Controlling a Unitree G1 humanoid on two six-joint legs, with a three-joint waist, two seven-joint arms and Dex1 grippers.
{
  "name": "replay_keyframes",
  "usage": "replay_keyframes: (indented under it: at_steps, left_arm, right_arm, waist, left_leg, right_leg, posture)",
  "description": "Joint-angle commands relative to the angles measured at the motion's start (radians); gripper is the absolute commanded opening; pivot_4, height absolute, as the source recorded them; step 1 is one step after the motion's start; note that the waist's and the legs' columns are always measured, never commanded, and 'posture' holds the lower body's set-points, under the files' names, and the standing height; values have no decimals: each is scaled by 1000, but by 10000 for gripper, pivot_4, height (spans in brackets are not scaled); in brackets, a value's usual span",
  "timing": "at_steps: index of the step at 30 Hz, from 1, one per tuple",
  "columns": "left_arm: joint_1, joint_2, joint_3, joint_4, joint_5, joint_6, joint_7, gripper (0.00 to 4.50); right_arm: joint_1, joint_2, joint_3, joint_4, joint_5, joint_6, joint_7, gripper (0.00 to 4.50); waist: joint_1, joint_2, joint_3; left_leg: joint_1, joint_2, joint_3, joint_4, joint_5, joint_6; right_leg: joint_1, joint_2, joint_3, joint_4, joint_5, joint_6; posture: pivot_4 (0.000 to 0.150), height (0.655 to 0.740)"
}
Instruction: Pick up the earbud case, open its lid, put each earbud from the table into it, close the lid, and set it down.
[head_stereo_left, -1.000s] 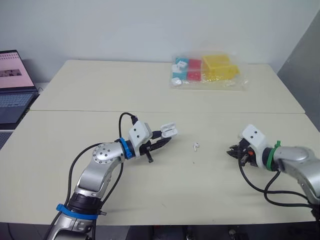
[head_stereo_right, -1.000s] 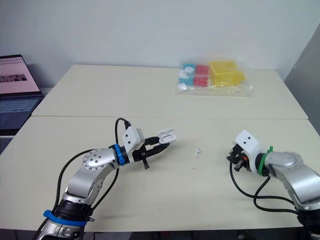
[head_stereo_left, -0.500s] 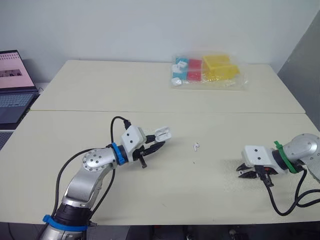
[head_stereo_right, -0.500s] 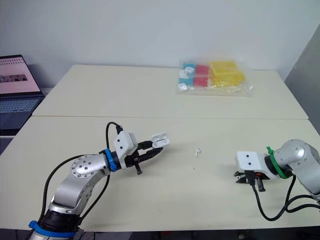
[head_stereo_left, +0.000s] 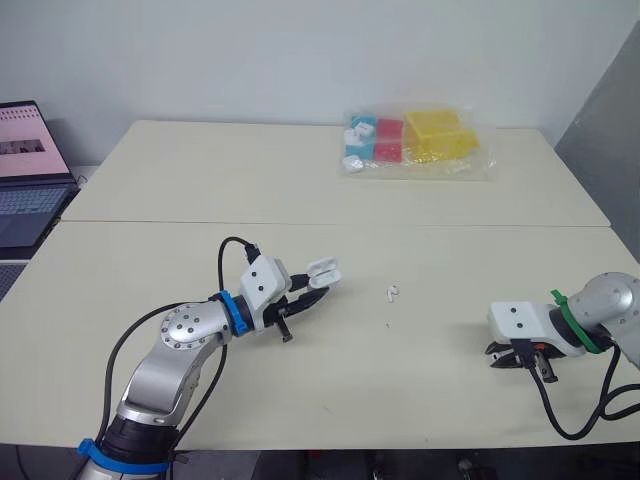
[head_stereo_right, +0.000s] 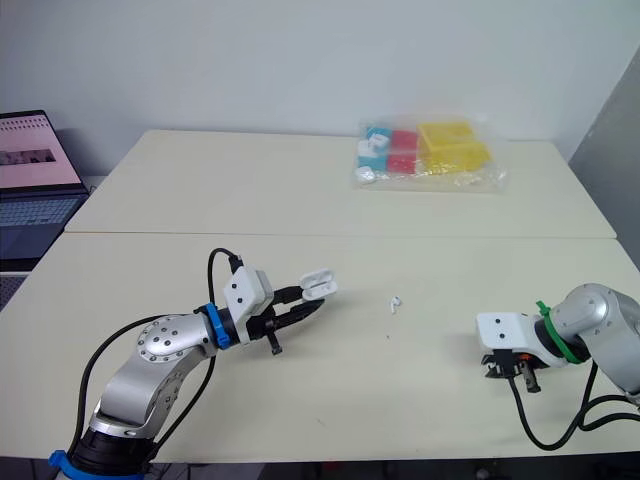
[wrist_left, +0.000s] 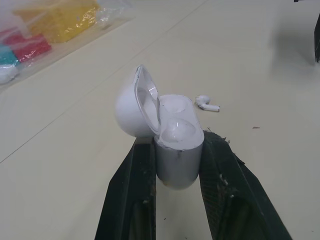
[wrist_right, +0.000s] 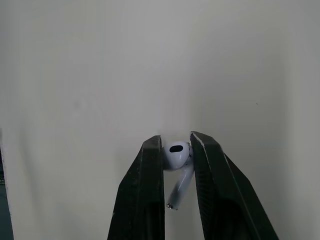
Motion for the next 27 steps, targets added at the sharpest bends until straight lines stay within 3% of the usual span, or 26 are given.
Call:
replay_keyframes:
  at_steps: [1, 9, 16, 20, 27]
  left_arm:
    - [-7, 1, 14, -36, -12, -6, 9, 8003]
    - [-3, -3, 2, -37, -10, -6, 13, 8003]
    - [0, -13, -5, -21, -3, -19, 13, 8003]
    - [-1, -22, -15, -21, 1, -22, 18, 8003]
    - [-8, -32, -22, -13, 9, -32, 20, 8003]
  right_arm:
    - [-18, 6, 1, -12, -9, 20, 9, 4280]
    - [-42, 33, -26, -66, 37, 96, 5, 31921]
    - [29, -47, -238, -253, 192, 342, -19, 32364]
    - [90, -85, -289, -316, 180, 453, -109, 32364]
    - [170, -74, -278, -235, 87, 365, -260, 32364]
  waist:
    - [0, 0, 0]
    - [0, 0, 0]
    - [2, 0, 0]
    - [3, 0, 0]
    - [2, 0, 0]
  left_leg:
    - [0, 0, 0, 0, 0, 0]
    - [0, 0, 0, 0, 0, 0]
    - [-1, 0, 0, 0, 0, 0]
    - [0, 0, 0, 0, 0, 0]
    - [0, -1, 1, 0, 0, 0]
  right_leg:
    - [0, 0, 0, 0, 0, 0]
    - [0, 0, 0, 0, 0, 0]
    - [0, 0, 0, 0, 0, 0]
    - [0, -1, 0, 0, 0, 0]
    - [0, -1, 0, 0, 0, 0]
  posture:
    - [1500, 7400]
    - [1500, 7400]
    - [1500, 7400]
    - [1500, 7400]
    - [1500, 7400]
